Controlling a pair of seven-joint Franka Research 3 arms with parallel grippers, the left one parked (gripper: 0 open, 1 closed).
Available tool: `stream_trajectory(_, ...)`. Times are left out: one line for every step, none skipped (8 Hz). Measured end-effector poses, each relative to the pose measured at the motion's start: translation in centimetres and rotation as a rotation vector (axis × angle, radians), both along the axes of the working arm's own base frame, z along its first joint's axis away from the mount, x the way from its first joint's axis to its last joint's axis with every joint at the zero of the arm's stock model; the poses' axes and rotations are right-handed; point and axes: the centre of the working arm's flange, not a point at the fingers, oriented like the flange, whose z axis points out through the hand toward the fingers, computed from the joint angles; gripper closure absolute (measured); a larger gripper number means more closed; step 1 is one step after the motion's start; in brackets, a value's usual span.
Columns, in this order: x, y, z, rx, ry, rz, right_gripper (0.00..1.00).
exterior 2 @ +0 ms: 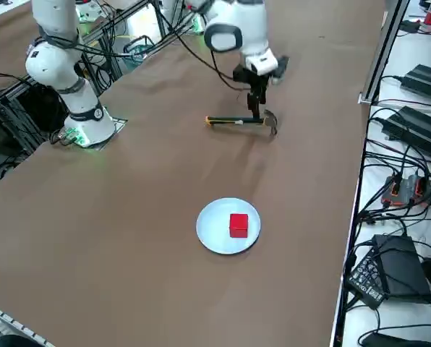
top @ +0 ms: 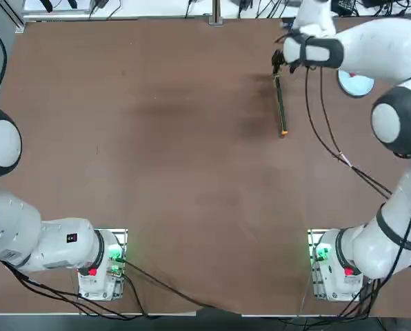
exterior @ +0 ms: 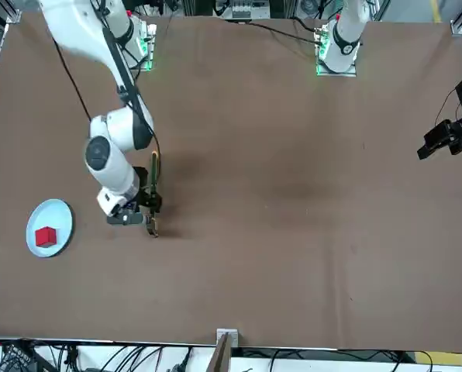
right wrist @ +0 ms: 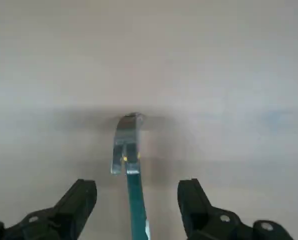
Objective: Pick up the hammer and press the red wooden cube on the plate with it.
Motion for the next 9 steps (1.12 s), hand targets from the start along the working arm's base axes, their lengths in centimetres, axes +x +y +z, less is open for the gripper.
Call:
stream_trajectory(0.1, -0.9, 4.2, -0.005, -0.005, 0.008, 0.0)
stream_trajectory(-0.1, -1.9, 8.4, -0.011, 0.006, 0.035, 0.0)
stream_trajectory(-0.4, -3.1, 12.1, -0.016, 0.017, 0.066, 0.0)
stream_trajectory(-0.7, -4.6, 15.3, -0.017, 0.021, 0.088, 0.0)
stream_trajectory(-1.2, -6.4, 17.8, -0.018, 0.026, 0.102, 0.0)
stream_trajectory(-1.9, -8.1, 20.1, -0.017, 0.033, 0.103, 0.0)
stream_trajectory(-2.8, -9.6, 22.1, -0.015, 0.04, 0.091, 0.0)
stream_trajectory(-3.7, -11.1, 24.0, -0.012, 0.036, 0.075, 0.0)
stream_trajectory(-4.5, -12.7, 25.4, -0.011, 0.03, 0.054, 0.0)
